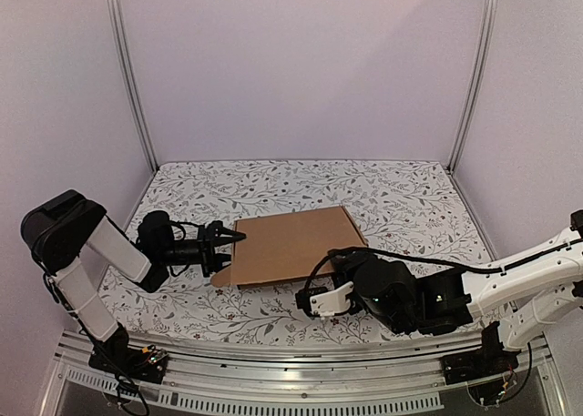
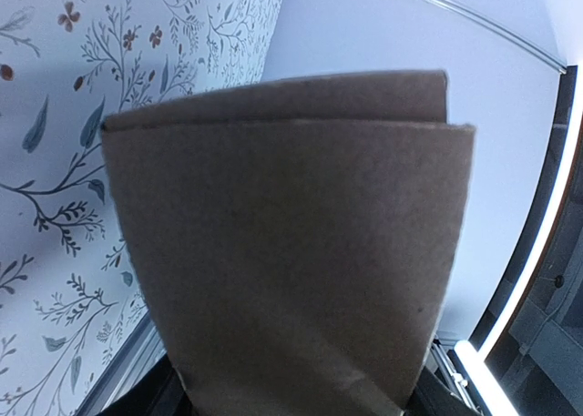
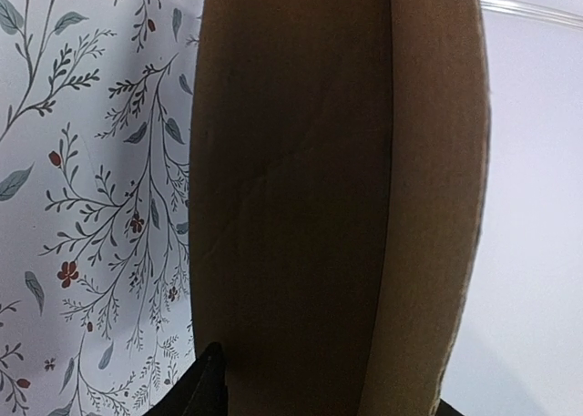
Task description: Fold the paper box
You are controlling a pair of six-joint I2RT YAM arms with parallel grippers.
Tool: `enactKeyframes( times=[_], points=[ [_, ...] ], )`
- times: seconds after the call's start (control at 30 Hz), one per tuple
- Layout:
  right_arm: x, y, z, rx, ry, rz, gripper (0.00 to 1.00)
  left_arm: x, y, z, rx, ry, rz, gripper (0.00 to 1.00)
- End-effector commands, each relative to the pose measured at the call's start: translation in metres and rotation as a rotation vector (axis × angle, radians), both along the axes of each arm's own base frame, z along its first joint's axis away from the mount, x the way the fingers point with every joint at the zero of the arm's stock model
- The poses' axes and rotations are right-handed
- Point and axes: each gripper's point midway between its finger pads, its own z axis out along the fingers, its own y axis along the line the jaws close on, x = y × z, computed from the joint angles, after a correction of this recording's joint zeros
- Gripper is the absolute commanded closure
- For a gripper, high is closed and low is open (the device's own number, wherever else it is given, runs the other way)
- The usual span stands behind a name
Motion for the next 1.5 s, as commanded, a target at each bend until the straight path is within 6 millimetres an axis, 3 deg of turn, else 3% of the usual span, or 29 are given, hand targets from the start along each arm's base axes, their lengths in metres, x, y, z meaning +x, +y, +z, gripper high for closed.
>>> enactKeyframes(
  times=[0.0, 0.17, 0.3, 0.33, 0.4, 0.7, 1.07, 1.17, 1.37, 1.47],
  points=[
    [0.001, 0.0, -0.002, -0.005, -0.007, -0.019, 0.51, -0.01, -0.006, 0.016, -0.031, -0.053, -0.049, 1.0],
    [0.002, -0.001, 0.0, 0.002, -0.007, -0.023, 0.51, -0.009, -0.007, 0.016, -0.029, -0.053, -0.048, 1.0],
    [0.001, -0.001, -0.001, 0.012, 0.003, -0.02, 0.22, -0.009, -0.008, 0.018, -0.032, -0.056, -0.051, 1.0],
    [0.0, -0.001, -0.002, 0.015, 0.008, -0.019, 0.04, -0.009, -0.008, 0.019, -0.033, -0.056, -0.051, 1.0],
    [0.001, -0.001, -0.002, 0.023, 0.011, -0.029, 0.01, -0.008, -0.009, 0.02, -0.035, -0.06, -0.052, 1.0],
    [0.014, 0.003, -0.014, 0.011, 0.012, -0.106, 0.01, -0.011, -0.012, 0.024, -0.039, -0.066, -0.064, 1.0],
    [0.029, 0.0, -0.013, 0.028, 0.008, -0.164, 0.02, -0.014, -0.018, 0.032, -0.045, -0.079, -0.081, 1.0],
    [0.031, 0.0, -0.012, 0.036, 0.012, -0.173, 0.11, -0.015, -0.019, 0.032, -0.045, -0.08, -0.085, 1.0],
    [0.035, 0.001, -0.009, 0.048, 0.007, -0.19, 0.39, -0.017, -0.022, 0.032, -0.045, -0.079, -0.092, 1.0],
    [0.036, 0.001, -0.008, 0.053, 0.003, -0.194, 0.46, -0.018, -0.023, 0.032, -0.045, -0.079, -0.093, 1.0]
  ],
)
